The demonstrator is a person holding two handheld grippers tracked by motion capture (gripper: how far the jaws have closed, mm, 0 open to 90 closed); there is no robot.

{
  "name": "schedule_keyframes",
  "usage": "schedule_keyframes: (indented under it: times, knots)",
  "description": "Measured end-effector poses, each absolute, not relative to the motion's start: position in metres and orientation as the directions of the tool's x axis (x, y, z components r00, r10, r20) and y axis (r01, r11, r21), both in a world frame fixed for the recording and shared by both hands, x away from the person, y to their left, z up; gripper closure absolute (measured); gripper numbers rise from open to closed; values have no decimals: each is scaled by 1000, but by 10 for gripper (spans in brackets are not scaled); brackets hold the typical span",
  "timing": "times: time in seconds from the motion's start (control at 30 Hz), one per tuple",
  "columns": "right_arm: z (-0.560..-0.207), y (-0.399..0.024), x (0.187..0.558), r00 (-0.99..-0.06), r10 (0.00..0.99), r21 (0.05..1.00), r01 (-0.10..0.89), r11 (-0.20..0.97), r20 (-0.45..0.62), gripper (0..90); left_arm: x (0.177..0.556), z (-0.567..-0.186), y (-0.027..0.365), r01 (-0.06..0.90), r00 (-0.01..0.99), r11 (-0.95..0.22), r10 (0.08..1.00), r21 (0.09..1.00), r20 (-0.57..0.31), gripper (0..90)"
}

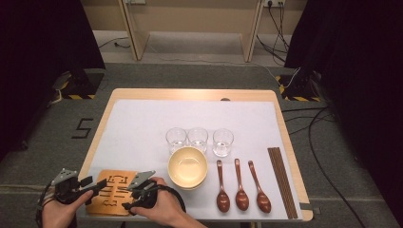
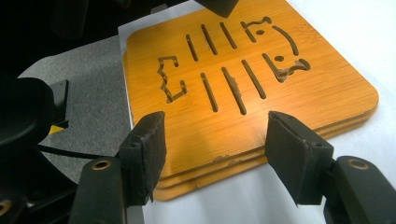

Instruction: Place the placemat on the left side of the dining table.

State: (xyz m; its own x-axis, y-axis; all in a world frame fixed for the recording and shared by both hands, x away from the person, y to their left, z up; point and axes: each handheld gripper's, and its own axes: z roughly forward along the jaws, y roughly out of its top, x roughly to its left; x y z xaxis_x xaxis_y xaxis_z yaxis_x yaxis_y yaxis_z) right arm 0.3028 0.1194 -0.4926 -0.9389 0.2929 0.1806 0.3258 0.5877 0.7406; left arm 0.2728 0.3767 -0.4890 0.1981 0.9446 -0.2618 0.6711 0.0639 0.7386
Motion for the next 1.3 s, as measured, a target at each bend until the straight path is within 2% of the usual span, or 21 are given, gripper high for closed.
schedule_keyframes:
  times: [0.97, 1.17, 1.3]
  knots:
    - [-495, 138, 308, -946, 269, 743, 312, 592, 182, 366, 269, -497, 390, 717, 140, 131, 935, 684, -326, 330]
    - [-495, 139, 308, -945, 272, 739, 315, 596, 183, 354, 268, -495, 393, 724, 123, 154, 931, 673, -345, 376]
    - [-495, 139, 308, -946, 268, 740, 311, 596, 182, 354, 266, -488, 396, 695, 121, 196, 917, 692, -381, 398]
